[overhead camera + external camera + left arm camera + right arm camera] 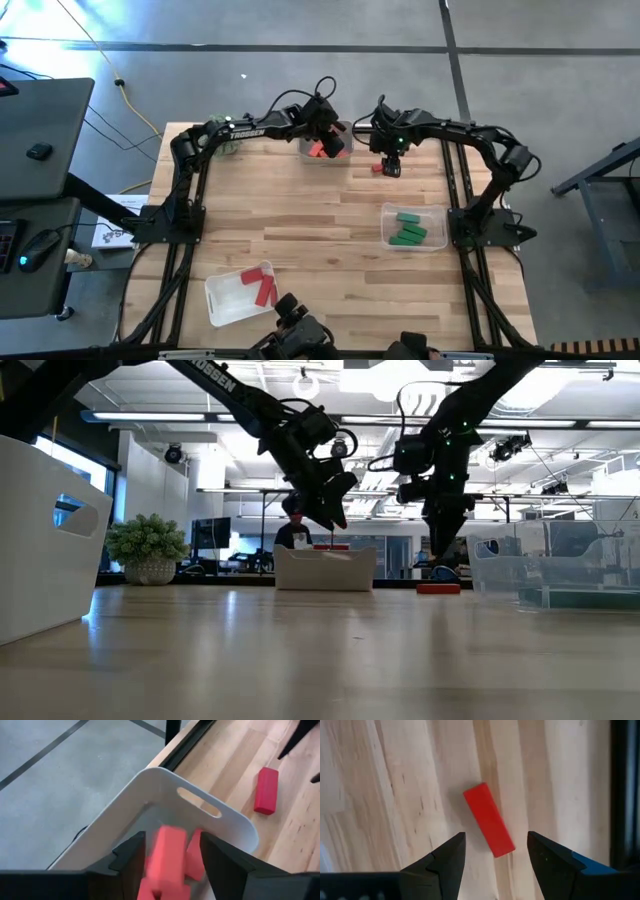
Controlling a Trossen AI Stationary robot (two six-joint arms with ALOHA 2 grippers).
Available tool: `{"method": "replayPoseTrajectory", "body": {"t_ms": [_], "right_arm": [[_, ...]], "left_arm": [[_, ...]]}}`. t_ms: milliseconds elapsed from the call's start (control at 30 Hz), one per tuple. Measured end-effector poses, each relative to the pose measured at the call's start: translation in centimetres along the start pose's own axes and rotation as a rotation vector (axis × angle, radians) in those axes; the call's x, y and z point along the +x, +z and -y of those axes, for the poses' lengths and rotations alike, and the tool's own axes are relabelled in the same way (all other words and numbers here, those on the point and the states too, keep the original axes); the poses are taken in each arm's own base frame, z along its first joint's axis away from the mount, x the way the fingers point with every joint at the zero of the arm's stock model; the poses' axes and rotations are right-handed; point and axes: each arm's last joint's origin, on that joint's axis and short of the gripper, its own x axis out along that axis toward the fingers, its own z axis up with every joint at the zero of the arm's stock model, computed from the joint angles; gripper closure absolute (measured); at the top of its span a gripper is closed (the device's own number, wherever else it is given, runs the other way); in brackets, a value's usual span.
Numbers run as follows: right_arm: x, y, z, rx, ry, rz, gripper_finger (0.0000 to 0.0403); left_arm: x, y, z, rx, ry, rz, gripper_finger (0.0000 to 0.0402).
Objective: Sort & place blocks by color
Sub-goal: Put the orange wooden block into the gray bin, then put the red wooden block into the white bin
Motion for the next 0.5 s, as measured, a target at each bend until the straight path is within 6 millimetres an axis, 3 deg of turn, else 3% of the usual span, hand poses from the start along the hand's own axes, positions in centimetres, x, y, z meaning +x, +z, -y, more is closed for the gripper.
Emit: {"method": "replayPoseTrajectory", "body": {"t_ms": [333, 500], "right_arm": [[1.1, -0.1, 0.0, -0.051, 0.03, -0.051, 0.02], [1.1, -0.1, 0.0, -0.168, 0.029, -0.052, 0.02]], "left_arm": [[-0.4, 0.2, 0.0, 0.01, -0.009, 0.003, 0.0203], [-2.3, 1.0, -0.1, 0.017, -0.032, 0.027, 0.0202]]}}
